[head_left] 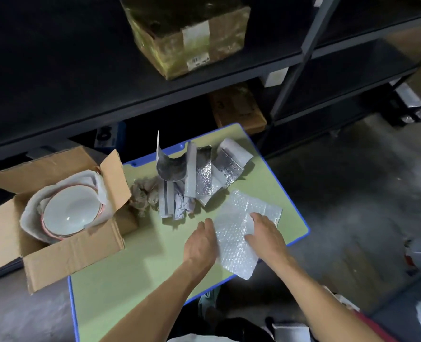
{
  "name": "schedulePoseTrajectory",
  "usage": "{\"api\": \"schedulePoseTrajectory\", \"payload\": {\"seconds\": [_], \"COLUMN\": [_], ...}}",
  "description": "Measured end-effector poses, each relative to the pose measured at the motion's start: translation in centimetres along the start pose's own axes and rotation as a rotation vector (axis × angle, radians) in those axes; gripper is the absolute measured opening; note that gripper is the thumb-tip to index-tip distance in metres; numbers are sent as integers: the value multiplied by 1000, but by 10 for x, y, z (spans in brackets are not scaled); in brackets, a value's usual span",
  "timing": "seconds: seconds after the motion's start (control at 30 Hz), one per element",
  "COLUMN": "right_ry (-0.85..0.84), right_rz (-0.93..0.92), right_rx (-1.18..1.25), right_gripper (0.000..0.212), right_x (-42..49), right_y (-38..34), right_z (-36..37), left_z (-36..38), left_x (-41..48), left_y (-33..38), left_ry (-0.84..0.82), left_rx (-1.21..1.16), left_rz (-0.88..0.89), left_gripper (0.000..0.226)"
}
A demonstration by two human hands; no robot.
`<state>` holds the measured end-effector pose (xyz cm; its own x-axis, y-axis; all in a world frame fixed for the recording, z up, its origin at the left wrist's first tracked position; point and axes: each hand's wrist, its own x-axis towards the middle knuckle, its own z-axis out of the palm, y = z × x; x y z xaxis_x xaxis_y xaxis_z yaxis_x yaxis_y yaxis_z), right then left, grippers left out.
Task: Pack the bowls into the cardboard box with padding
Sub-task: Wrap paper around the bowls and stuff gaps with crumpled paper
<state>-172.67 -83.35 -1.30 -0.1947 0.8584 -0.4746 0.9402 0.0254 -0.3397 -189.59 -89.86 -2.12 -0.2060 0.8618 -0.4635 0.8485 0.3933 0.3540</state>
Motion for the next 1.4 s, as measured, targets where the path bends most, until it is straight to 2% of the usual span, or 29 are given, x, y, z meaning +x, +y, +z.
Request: {"api": "schedulePoseTrajectory", "payload": {"seconds": [0.13,0.23,0.4,0.43,0.53,0.73,0.93,1.07,1.23,1.4], "right_ry": [-45,-79,-184,-198,-239,-259,-204,-133,-43,149], "right_rz": [13,-53,-218,-247,-337,-532,-737,-808,-970,-1037], "right_rx": [163,229,234,229,208,105,-45,-104,-287,-523], "right_gripper": [31,12,13,15,28,11,13,19,22,33], "right_x": [3,1,-4,-5,-10,-30,-46,-53,-65,-73], "right_y": [-4,-10,-38,-46,-78,-157,-245,-298,-355,-407], "right_z": [-8,-26,-56,-60,-71,-95,-104,-99,-91,-85], "left_z": [-1,-14,-43,-51,-82,-134,-180,-195,-211,-224], "left_x": [-1,-11,-25,-29,-45,-81,-112,-128,-148,-152], "left_y": [-19,-30,-43,-44,-45,-73,-119,-161,-197,-227], "left_ry": [6,29,119,146,269,507,726,775,876,904], "left_rx": [-150,-291,-422,-427,-414,-425,-439,-523,-503,-607], "left_rz": [-24,-23,76,108,171,223,148,-31,-83,-157], "left_gripper": [19,33,53,49,19,15,10,11,10,15]}}
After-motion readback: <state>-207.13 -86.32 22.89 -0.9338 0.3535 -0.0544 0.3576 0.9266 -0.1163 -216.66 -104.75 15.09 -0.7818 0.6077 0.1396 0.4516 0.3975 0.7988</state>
